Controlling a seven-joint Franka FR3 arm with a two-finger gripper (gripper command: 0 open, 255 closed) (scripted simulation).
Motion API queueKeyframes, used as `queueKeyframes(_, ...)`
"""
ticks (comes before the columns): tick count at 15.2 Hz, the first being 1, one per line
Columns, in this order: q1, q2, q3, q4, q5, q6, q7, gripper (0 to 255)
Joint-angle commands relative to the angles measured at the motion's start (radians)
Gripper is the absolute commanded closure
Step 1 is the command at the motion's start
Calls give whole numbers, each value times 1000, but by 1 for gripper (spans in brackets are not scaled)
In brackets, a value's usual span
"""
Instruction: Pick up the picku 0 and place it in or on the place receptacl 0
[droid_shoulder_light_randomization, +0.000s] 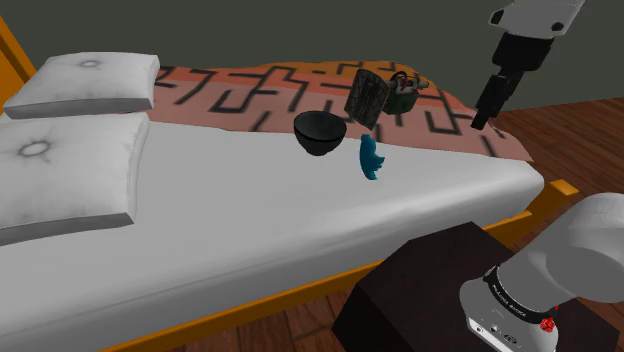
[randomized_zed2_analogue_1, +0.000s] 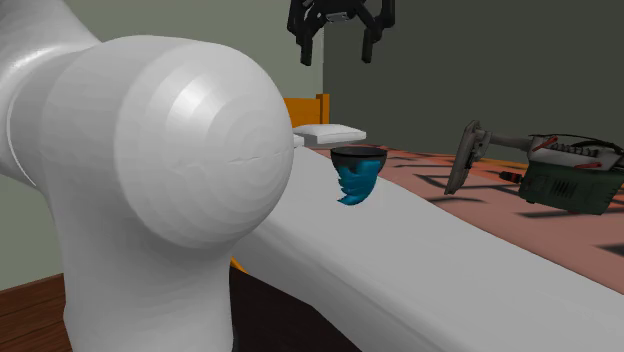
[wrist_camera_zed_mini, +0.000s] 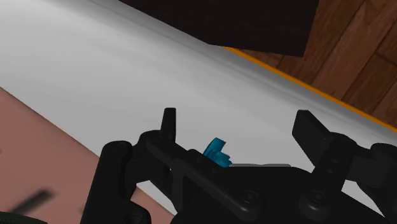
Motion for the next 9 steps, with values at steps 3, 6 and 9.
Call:
queueKeyframes(3, -7, 32, 21, -33, 19, 75, 53, 0)
queueKeyframes(6, -17, 93, 52, -70, 44, 190, 129, 0)
queueKeyframes(9, -26, 169, 81, -93, 64, 306, 204, 0)
